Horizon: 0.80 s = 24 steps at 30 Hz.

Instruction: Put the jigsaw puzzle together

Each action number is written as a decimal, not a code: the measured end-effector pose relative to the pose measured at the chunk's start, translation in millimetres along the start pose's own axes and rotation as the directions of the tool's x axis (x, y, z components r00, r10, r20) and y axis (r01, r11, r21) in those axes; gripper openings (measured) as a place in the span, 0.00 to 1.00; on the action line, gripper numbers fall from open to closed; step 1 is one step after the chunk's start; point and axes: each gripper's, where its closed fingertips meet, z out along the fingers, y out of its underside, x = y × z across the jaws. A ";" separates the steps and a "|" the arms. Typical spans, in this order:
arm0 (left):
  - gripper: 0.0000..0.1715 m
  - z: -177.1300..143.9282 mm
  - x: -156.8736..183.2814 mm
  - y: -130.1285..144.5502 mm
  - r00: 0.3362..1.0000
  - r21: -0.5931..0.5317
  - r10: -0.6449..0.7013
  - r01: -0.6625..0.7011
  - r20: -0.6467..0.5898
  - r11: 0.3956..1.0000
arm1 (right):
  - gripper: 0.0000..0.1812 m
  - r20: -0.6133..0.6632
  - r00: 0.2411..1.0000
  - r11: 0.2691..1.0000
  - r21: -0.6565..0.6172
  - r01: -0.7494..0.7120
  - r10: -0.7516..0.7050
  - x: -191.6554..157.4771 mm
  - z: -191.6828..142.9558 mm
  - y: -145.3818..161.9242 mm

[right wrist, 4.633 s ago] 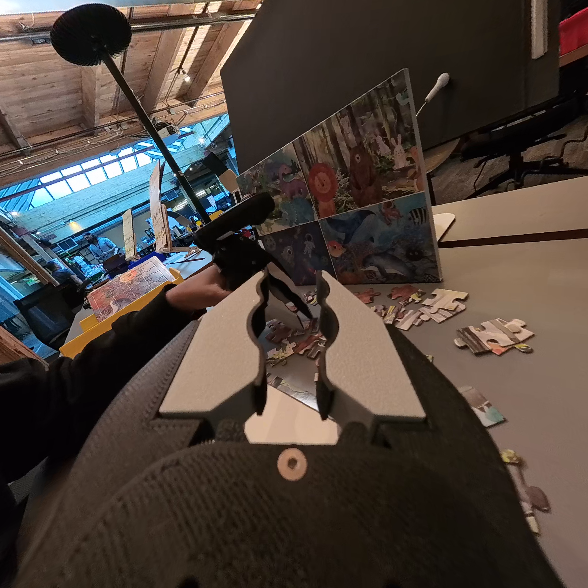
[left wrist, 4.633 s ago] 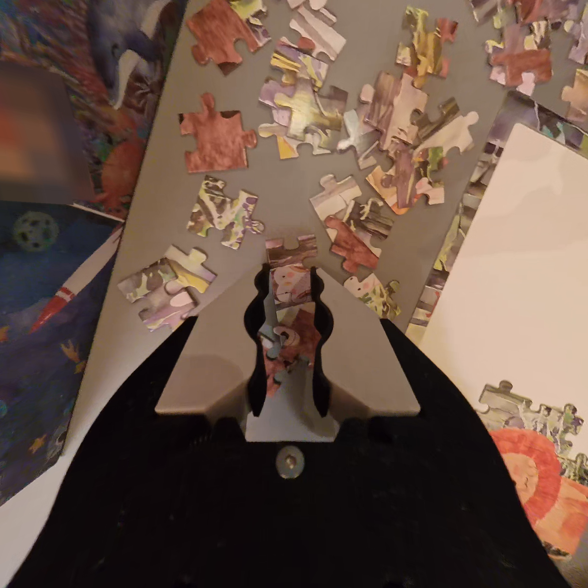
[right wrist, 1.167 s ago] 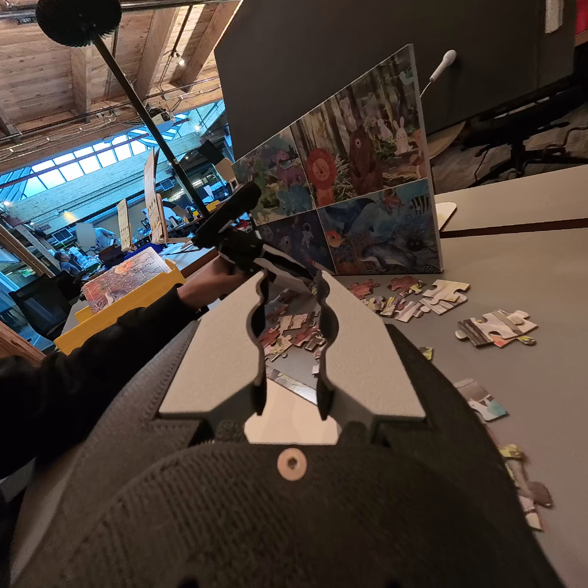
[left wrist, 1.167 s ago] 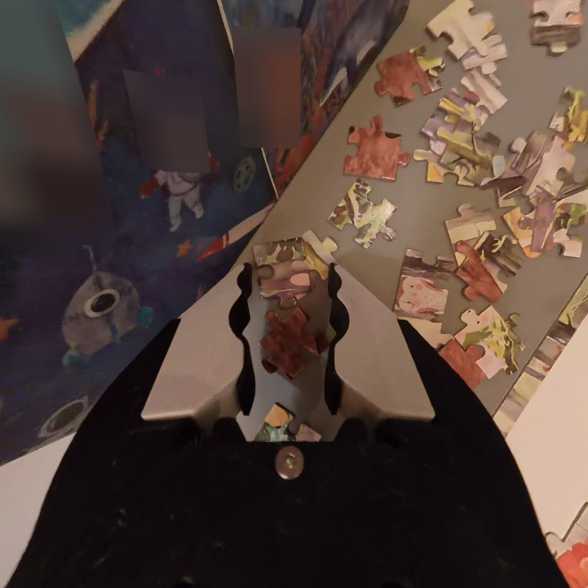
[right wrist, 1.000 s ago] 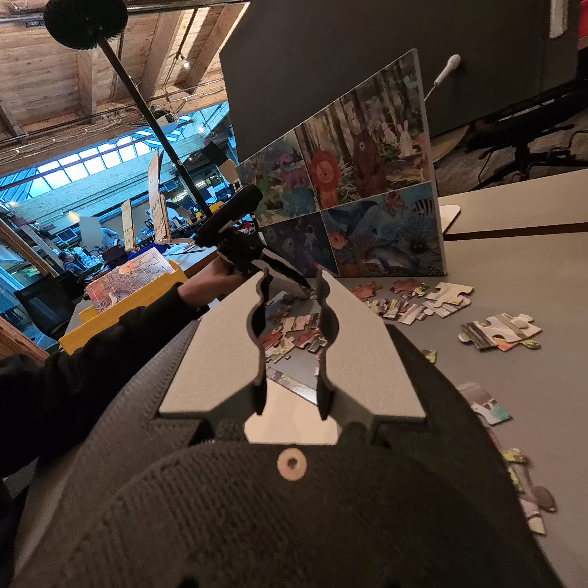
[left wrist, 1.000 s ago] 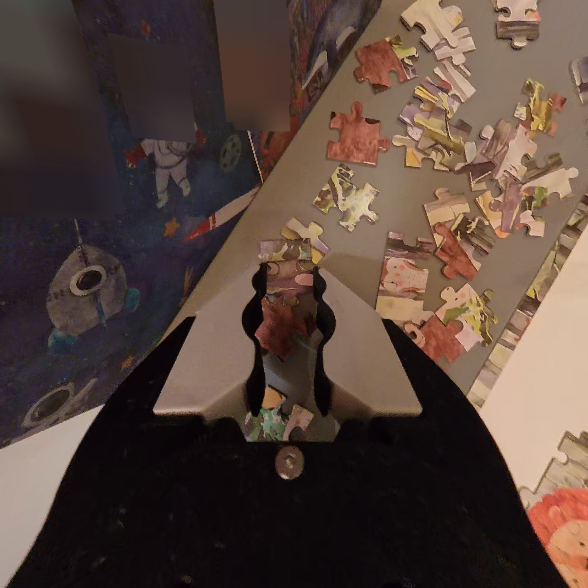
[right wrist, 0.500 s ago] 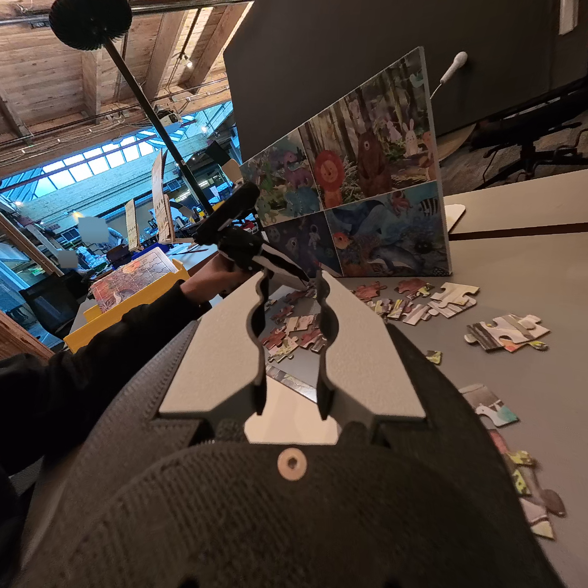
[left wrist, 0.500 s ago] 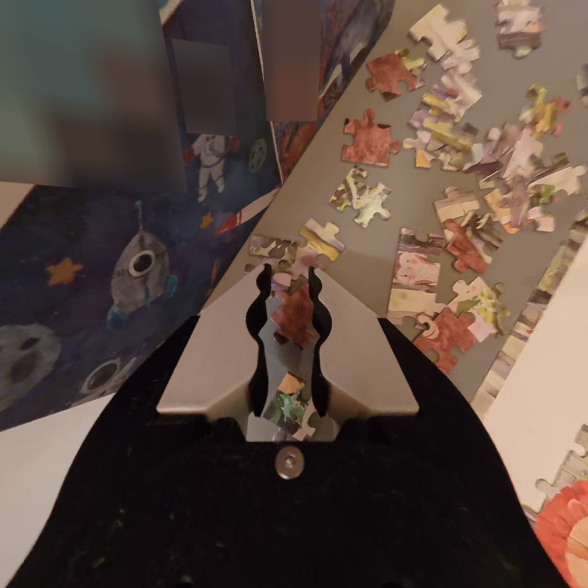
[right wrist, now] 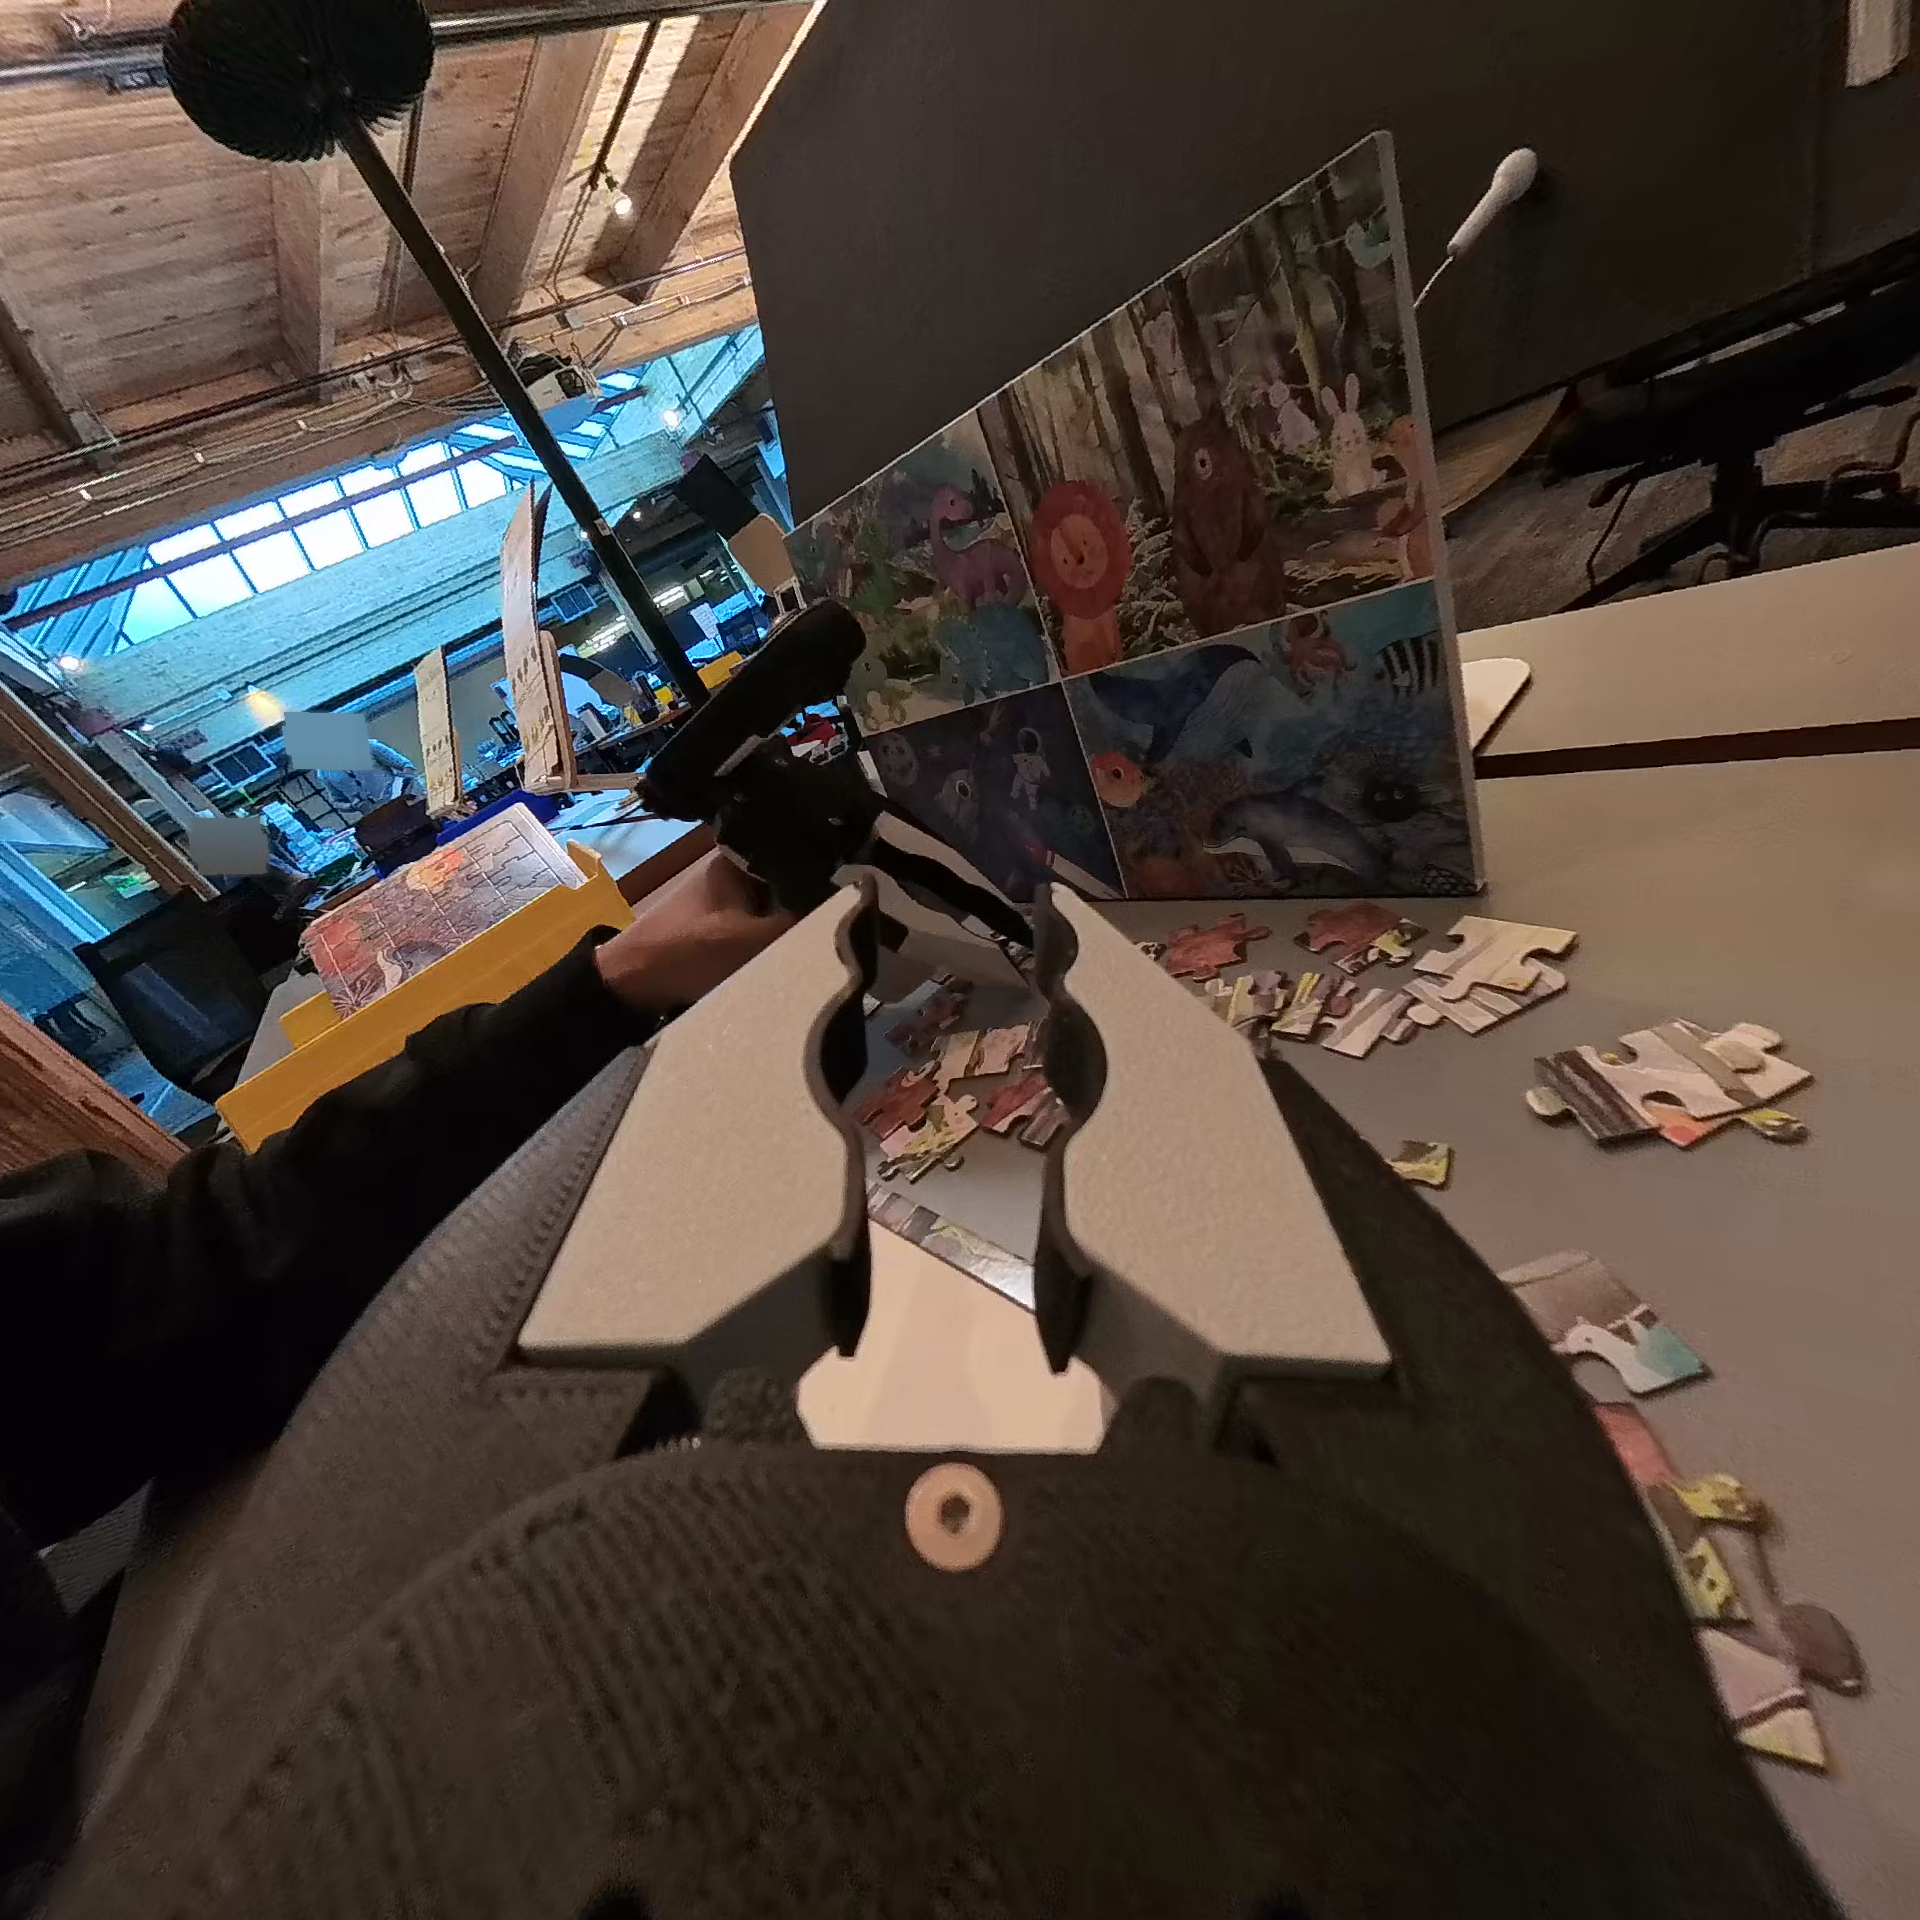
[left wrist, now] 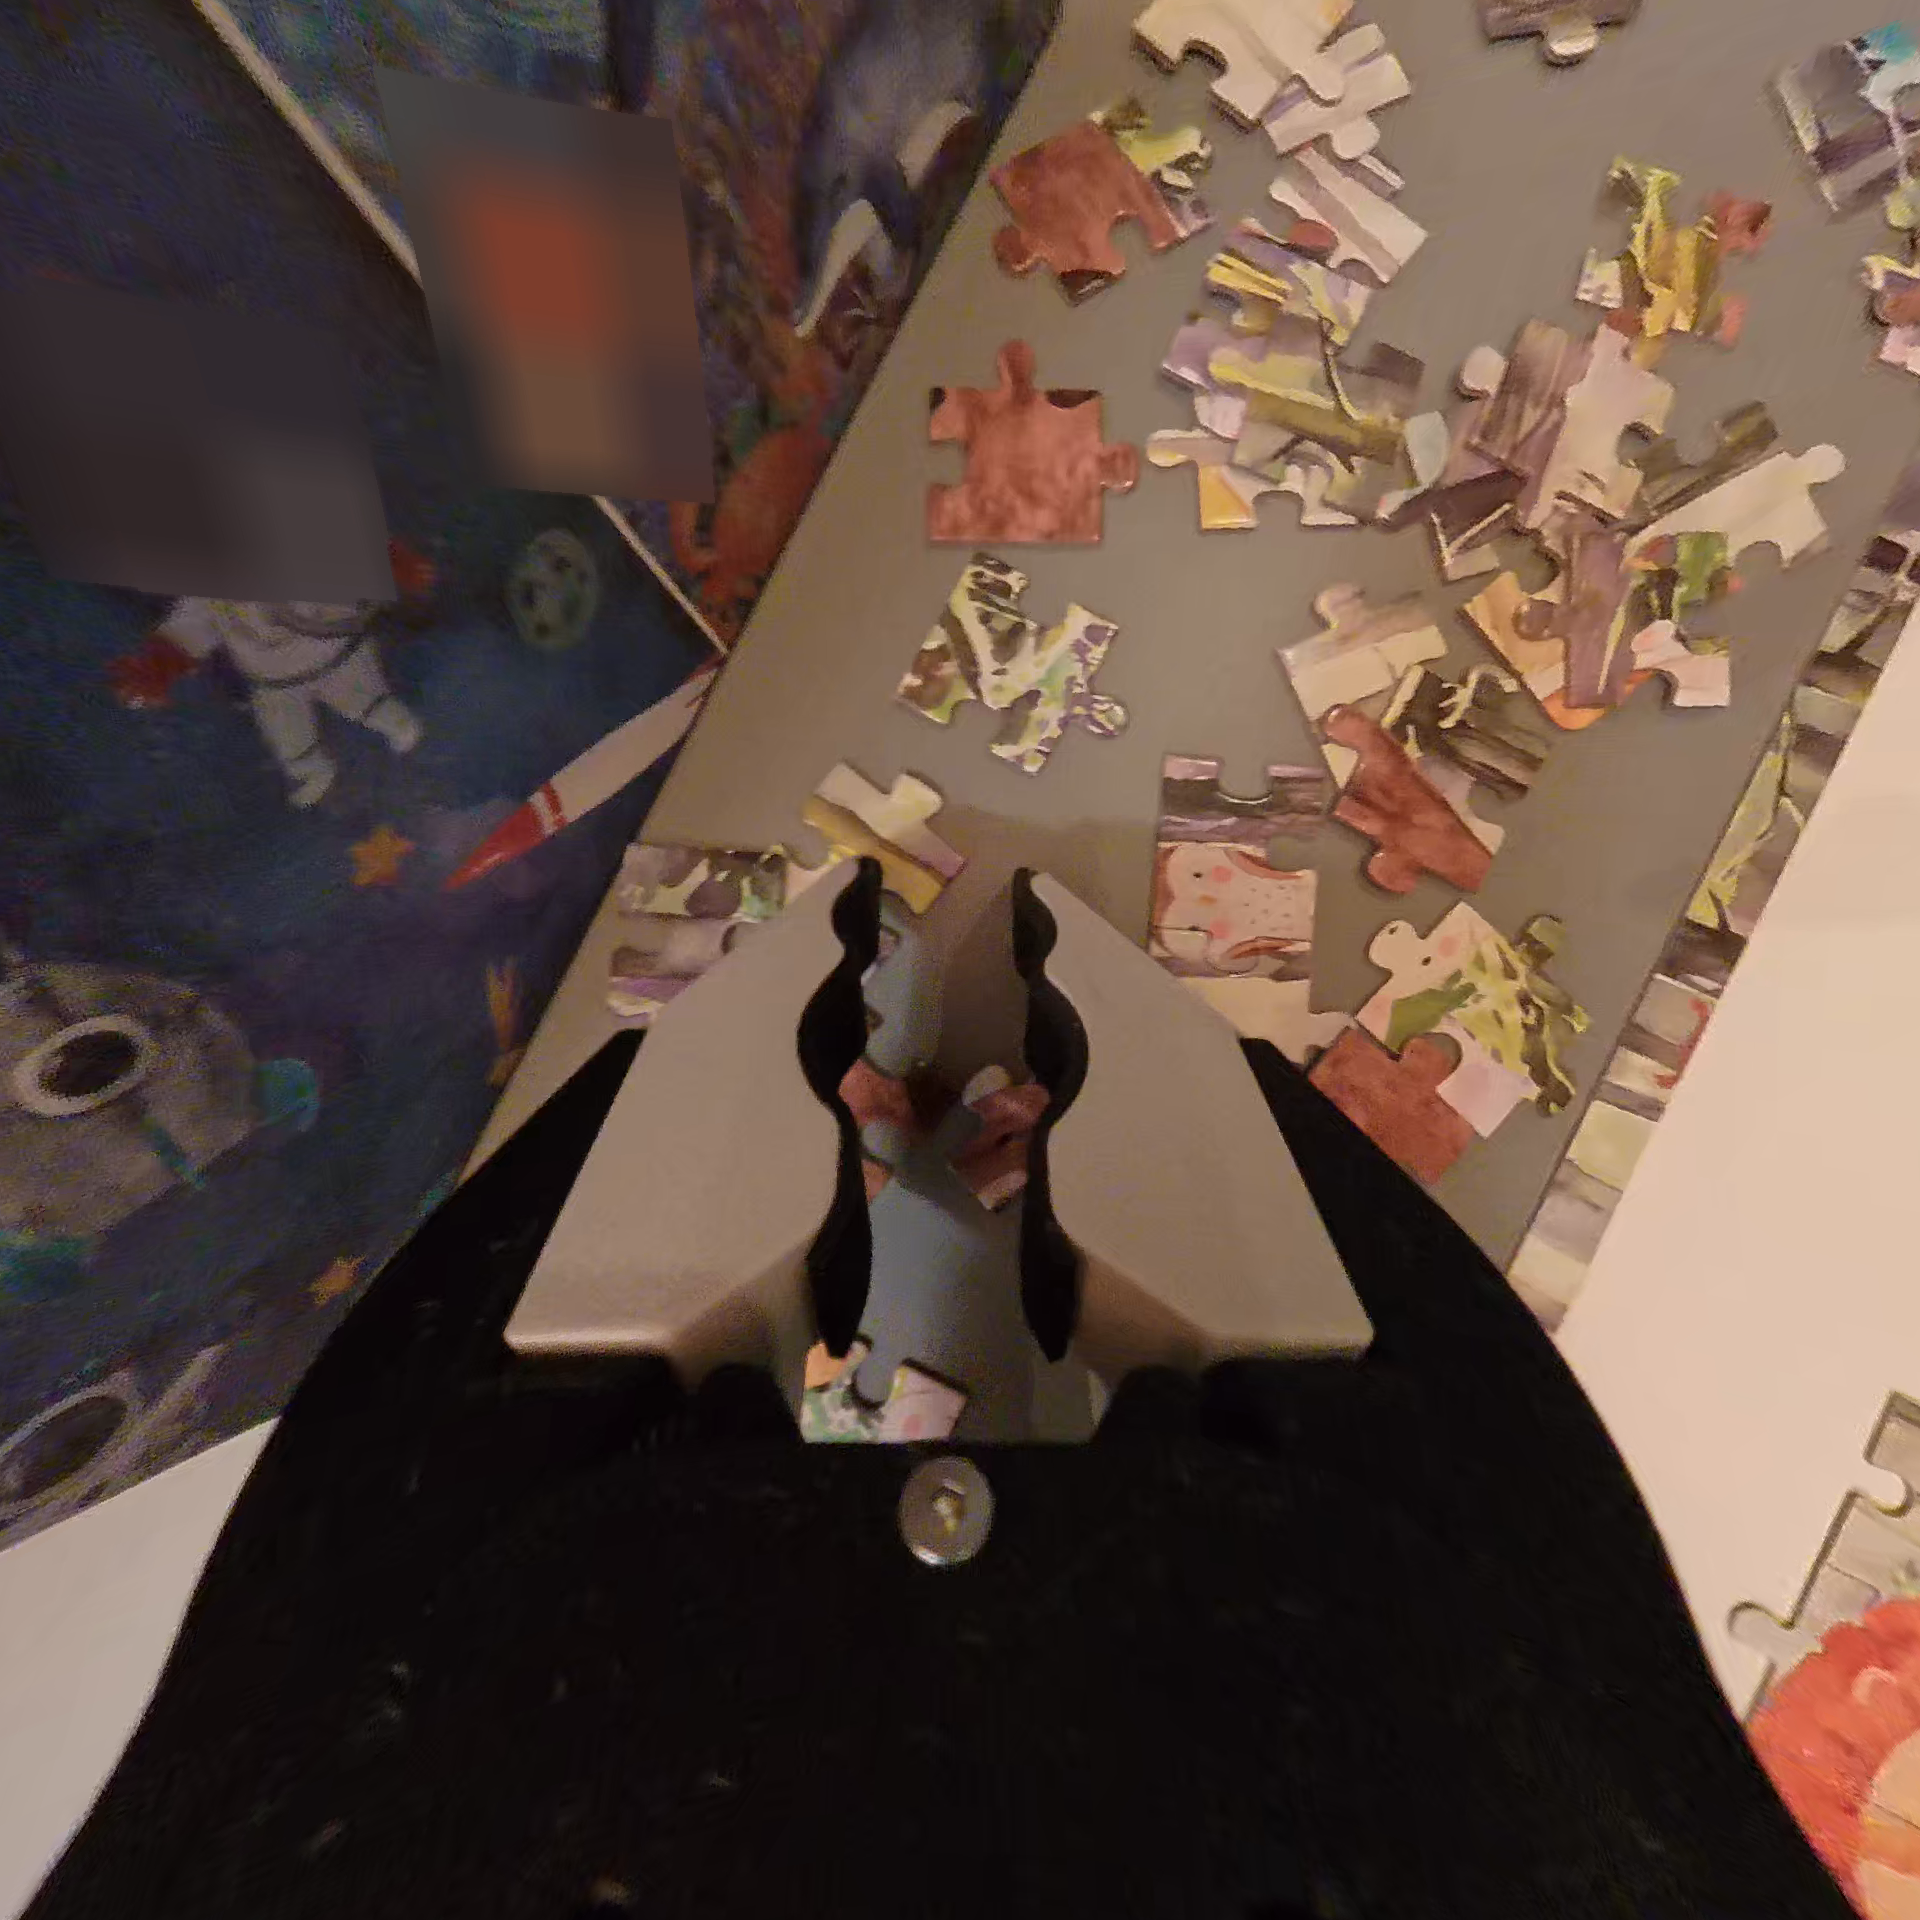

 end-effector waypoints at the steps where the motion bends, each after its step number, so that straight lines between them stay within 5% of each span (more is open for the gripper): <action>1: 0.16 0.7 3.0 -1.6 1.000 0.003 -0.008 0.008 -0.010 1.000 | 0.15 0.001 1.000 1.000 0.000 0.001 -0.001 -0.4 0.1 -0.2; 5: 0.18 1.6 17.3 -6.3 0.995 0.016 -0.041 0.042 -0.087 0.999 | 0.15 0.002 1.000 1.000 0.000 0.002 -0.002 -0.9 0.0 -0.4; 11: 0.21 -8.8 -12.1 -15.7 0.995 0.100 -0.072 0.064 0.073 0.993 | 0.15 0.002 1.000 1.000 0.009 0.007 -0.007 -1.9 -1.2 -3.3; 14: 0.28 -2.5 -8.2 -14.8 0.993 0.109 -0.112 0.110 0.020 0.988 | 0.15 0.002 1.000 1.000 0.009 0.007 -0.007 -1.8 -1.3 -3.2; 24: 0.26 5.4 12.1 -8.8 0.993 0.044 -0.096 0.099 -0.066 0.994 | 0.15 0.007 1.000 1.000 0.008 0.009 -0.009 -3.2 -1.0 -3.0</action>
